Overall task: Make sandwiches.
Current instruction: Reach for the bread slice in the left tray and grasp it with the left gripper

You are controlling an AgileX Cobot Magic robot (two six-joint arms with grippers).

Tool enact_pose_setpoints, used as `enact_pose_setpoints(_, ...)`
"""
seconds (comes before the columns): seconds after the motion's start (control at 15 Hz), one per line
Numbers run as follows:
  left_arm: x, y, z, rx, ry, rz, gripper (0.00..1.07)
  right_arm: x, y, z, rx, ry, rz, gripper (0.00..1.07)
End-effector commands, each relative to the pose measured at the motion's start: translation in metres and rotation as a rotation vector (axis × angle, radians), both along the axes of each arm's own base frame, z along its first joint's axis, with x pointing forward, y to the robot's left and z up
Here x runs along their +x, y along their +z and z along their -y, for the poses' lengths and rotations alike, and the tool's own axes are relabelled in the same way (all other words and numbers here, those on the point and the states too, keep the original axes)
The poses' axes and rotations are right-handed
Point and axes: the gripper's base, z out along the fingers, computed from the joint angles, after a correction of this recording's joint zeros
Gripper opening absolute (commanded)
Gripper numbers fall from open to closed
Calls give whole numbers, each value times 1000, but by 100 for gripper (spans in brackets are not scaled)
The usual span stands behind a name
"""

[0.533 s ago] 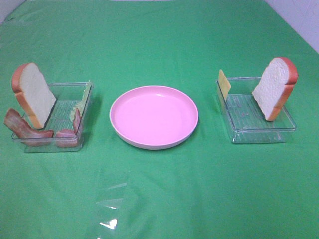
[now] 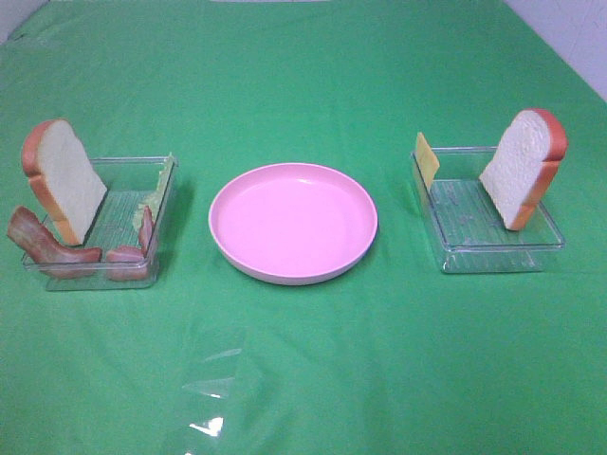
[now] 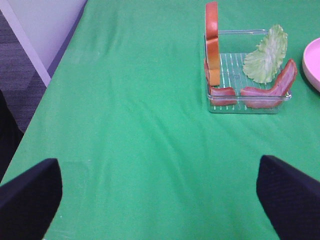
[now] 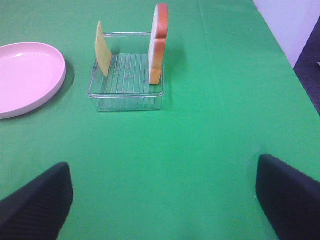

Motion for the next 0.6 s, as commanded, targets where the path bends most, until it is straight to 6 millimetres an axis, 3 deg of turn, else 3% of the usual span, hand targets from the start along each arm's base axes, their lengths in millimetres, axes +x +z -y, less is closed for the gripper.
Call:
enact_pose_setpoints(0.07,0,0,-2,19,14,9,102,-3,-1,0,1,-6,27,96)
enact_pose_setpoints(0.33,16,38,-7,65,29,-138,102,-3,-1,0,1,-6,27,96)
enact_pose_setpoints(0.47,60,69,-15,86,44,-345,102,-3,-1,0,1,-6,27,96)
enact_pose_setpoints(0.53,111,88,-21,67,42,-507,102,-3,-1,0,1,-6,27,96)
enact_pose_setpoints(0.6,140,96,-24,60,40,-572,102,-3,-1,0,1,-6,27,96)
